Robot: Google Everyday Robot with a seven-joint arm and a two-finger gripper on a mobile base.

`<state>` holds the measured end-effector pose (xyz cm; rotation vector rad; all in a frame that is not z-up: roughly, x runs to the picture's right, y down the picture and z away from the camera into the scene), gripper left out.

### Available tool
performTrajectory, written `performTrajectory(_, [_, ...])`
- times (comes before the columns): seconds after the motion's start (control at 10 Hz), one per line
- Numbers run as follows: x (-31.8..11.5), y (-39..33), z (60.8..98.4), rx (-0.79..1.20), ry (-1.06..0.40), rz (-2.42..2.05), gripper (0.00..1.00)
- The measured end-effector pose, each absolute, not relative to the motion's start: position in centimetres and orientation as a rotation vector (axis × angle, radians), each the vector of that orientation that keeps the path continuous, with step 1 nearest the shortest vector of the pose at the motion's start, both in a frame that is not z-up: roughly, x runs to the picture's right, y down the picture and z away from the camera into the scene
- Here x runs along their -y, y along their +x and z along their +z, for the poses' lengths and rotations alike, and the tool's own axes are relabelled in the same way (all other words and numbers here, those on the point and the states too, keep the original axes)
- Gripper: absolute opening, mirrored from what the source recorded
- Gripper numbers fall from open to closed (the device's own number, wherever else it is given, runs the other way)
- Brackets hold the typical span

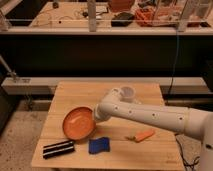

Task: Drag the ceramic bowl in a circle

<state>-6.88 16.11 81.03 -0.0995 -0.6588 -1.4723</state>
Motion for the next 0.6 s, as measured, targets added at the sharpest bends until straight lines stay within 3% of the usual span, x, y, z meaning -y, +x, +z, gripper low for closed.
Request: performTrajectory(0.6, [-10.8,-9.5,85.9,0.703,-0.048,-1.527,0.01])
